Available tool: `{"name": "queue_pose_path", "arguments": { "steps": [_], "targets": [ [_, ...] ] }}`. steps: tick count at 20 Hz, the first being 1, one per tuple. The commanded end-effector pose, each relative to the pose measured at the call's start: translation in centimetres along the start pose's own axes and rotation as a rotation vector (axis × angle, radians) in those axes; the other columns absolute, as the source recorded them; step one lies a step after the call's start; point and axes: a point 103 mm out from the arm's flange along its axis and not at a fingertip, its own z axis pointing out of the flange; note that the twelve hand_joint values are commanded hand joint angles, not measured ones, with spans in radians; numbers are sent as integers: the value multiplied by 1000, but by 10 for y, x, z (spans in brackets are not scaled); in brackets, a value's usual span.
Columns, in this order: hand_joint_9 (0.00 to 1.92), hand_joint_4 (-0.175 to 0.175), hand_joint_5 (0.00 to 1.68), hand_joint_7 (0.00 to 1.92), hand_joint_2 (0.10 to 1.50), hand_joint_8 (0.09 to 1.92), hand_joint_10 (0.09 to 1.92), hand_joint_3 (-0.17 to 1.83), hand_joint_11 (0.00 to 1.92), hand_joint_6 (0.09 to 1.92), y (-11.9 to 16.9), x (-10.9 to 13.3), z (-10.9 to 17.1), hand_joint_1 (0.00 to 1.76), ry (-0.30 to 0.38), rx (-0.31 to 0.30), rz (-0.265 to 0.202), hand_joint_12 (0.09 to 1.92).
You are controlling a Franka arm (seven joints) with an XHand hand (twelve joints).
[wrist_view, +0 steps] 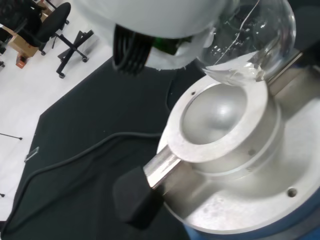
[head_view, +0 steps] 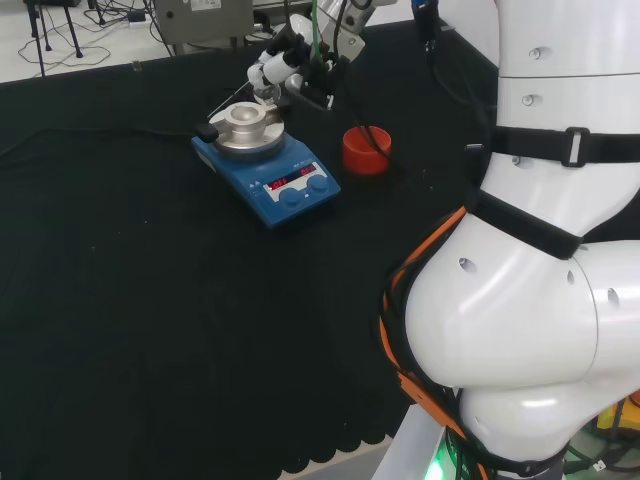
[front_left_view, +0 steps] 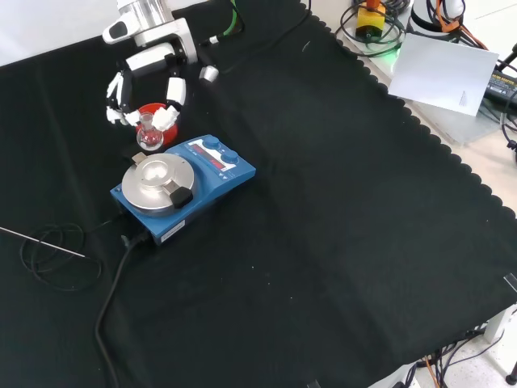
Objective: Place the round-bottom flask on the heater.
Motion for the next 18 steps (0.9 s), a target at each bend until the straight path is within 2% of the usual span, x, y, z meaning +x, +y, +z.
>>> {"name": "queue_pose_path", "arguments": {
  "steps": [1, 7, 12, 18],
  "targets": [
    [798, -74, 1237, 615, 597, 607, 549, 806, 451, 804, 8, 7, 16, 1179, 37, 25, 3, 1274],
    [797, -69, 1236, 614, 597, 607, 549, 806, 449, 806, 15, 15, 25, 1178, 48, 43, 0, 1274],
    [797, -64, 1235, 613, 598, 607, 550, 806, 448, 807, 18, 12, 30, 1177, 64, 53, 9, 1275],
    [796, -56, 1233, 612, 599, 607, 551, 805, 447, 810, 17, 9, 33, 1175, 51, 53, 27, 1276]
  ]
}}
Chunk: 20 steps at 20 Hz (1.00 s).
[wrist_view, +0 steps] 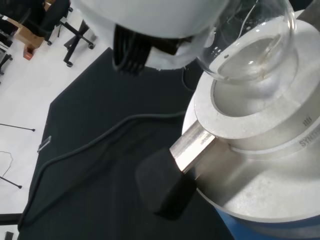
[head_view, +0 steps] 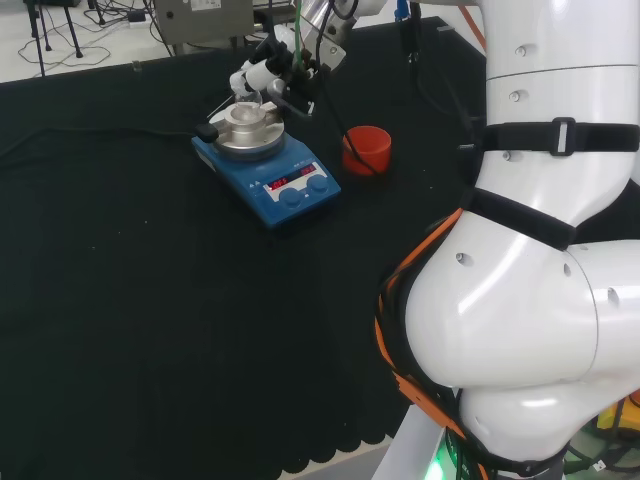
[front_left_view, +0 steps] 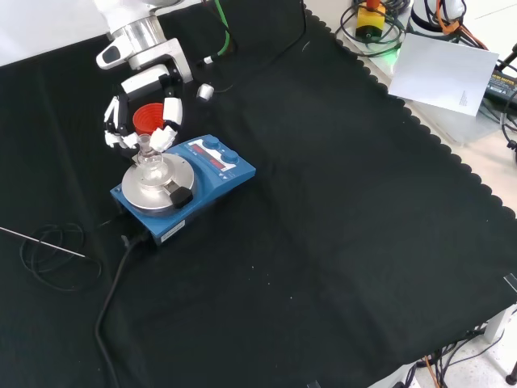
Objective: Place the round-bottom flask on the heater.
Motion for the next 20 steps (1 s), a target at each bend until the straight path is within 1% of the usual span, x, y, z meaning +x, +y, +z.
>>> {"name": "queue_pose_path", "arguments": {
  "steps": [1, 5, 7, 9, 13, 18, 20],
  "targets": [
    [796, -55, 1233, 612, 599, 607, 551, 805, 447, 810, -2, -3, 3, 1175, -2, 2, 12, 1276],
    [793, -49, 1232, 610, 600, 607, 552, 804, 446, 811, -3, -6, 7, 1174, 0, 10, 19, 1277],
    [791, -32, 1230, 609, 601, 608, 555, 803, 444, 816, -2, -7, 10, 1170, -1, 16, 21, 1280],
    [790, -25, 1228, 609, 602, 609, 557, 802, 443, 818, -2, -7, 13, 1168, -4, 23, 19, 1281],
    [789, -22, 1228, 607, 602, 608, 558, 802, 442, 819, 2, -7, 16, 1168, -10, 26, 17, 1281],
    [788, -20, 1228, 606, 603, 609, 558, 802, 442, 819, 5, -6, 14, 1167, -3, 16, 15, 1281],
    [788, -19, 1227, 606, 603, 609, 559, 802, 442, 820, 6, -8, 14, 1167, 3, 20, 16, 1281]
  ]
}}
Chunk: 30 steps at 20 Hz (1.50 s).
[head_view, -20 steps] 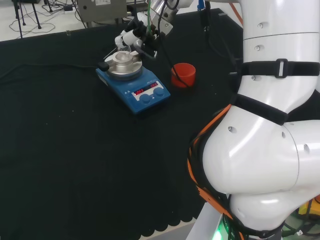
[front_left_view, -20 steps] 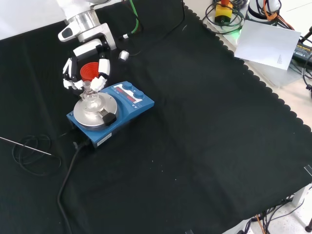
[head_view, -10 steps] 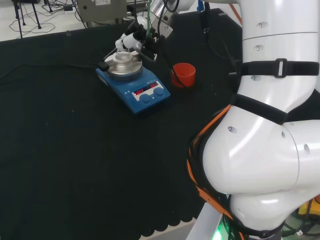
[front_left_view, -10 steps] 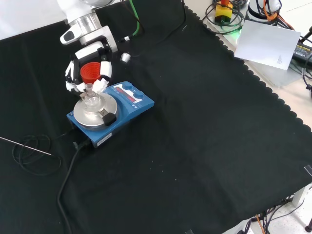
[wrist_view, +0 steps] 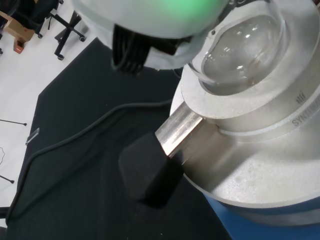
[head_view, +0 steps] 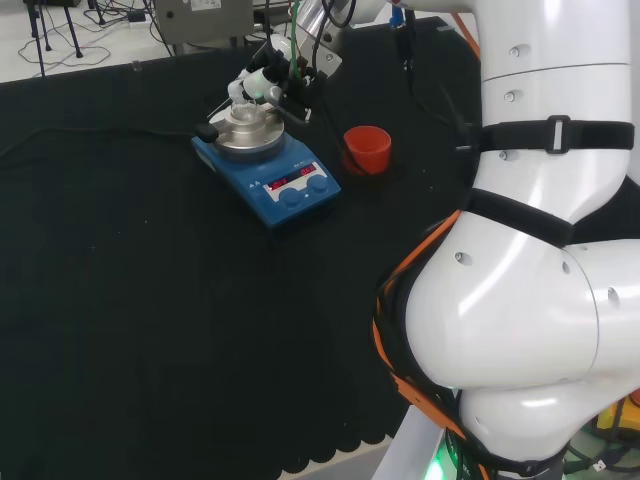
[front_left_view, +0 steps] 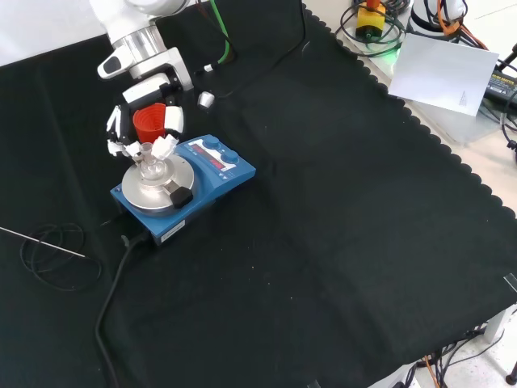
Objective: Place the round-bottom flask on the heater.
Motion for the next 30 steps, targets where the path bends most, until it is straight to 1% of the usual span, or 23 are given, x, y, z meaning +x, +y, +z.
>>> {"name": "queue_pose_path", "arguments": {
  "steps": [1, 5, 7, 8, 9, 10, 12, 15, 19, 23, 25, 28, 30],
  "targets": [
    [786, -18, 1218, 603, 613, 609, 560, 789, 441, 828, 1, -2, 0, 1165, 15, 8, 8, 1282],
    [742, -20, 1142, 551, 706, 622, 582, 672, 409, 898, 1, -4, 0, 1145, 2, 33, 13, 1294],
    [696, -6, 1102, 503, 783, 649, 620, 550, 387, 914, 0, -4, 0, 1128, -4, 53, 11, 1304],
    [672, -24, 1016, 476, 734, 659, 637, 591, 373, 914, 0, -4, 1, 1125, -11, 68, 9, 1307],
    [650, -40, 932, 449, 661, 667, 651, 677, 356, 915, 0, -4, 1, 1119, -6, 86, 9, 1312],
    [625, -46, 863, 419, 599, 674, 663, 752, 334, 915, 0, -3, 2, 1112, -4, 102, 12, 1319],
    [573, -46, 764, 356, 529, 681, 684, 823, 287, 906, 0, -3, 2, 1101, 1, 128, 14, 1333],
    [518, -43, 669, 297, 495, 688, 705, 833, 229, 883, -2, -2, 0, 1082, -5, 142, 14, 1347],
    [458, -37, 549, 236, 471, 692, 731, 820, 154, 803, -6, -2, -3, 1059, -12, 140, -8, 1370],
    [429, -36, 487, 212, 453, 701, 755, 808, 126, 693, -14, 0, -10, 1025, -18, 130, -14, 1381],
    [424, -38, 467, 206, 451, 702, 758, 801, 120, 662, -21, 1, -16, 1013, -35, 120, -20, 1382],
    [420, -38, 468, 201, 460, 704, 762, 780, 115, 615, -32, 2, -27, 1003, -36, 102, -18, 1386],
    [418, -39, 467, 199, 462, 704, 762, 776, 114, 603, -41, 1, -35, 1000, -33, 86, -27, 1386]
  ]
}}
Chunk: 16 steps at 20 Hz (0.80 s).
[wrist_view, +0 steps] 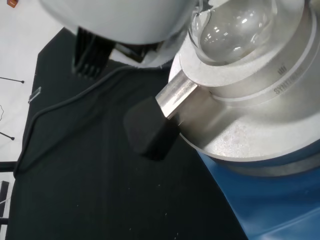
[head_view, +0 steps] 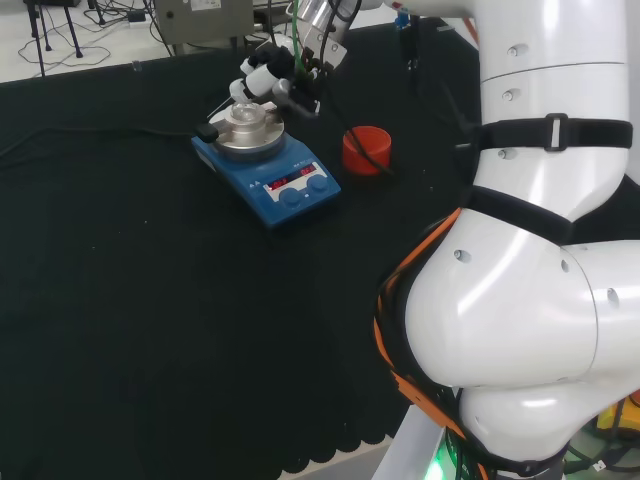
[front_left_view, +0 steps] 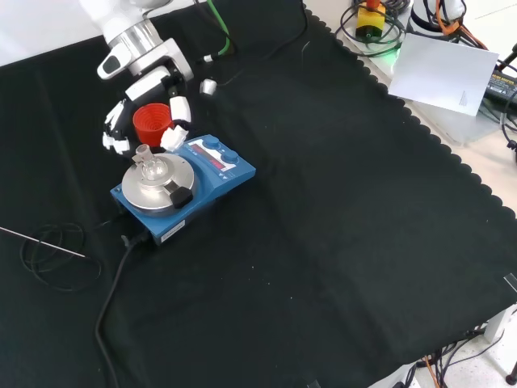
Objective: Place the round-bottom flask on the heater.
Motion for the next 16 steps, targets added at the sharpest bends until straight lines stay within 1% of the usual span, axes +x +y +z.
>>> {"name": "queue_pose_path", "arguments": {
  "steps": [1, 5, 12, 16],
  "targets": [
    [418, -38, 464, 198, 463, 704, 762, 775, 115, 599, -30, 0, -21, 999, -13, -52, -14, 1386],
    [417, -33, 450, 197, 465, 703, 762, 771, 124, 579, -52, -4, -31, 997, -14, -72, -9, 1392],
    [420, -34, 451, 200, 476, 704, 763, 756, 124, 519, -87, -13, -29, 995, -44, -85, 18, 1399],
    [422, -37, 455, 201, 483, 703, 761, 746, 127, 487, -106, -14, -29, 994, -61, -92, 18, 1397]
  ]
}}
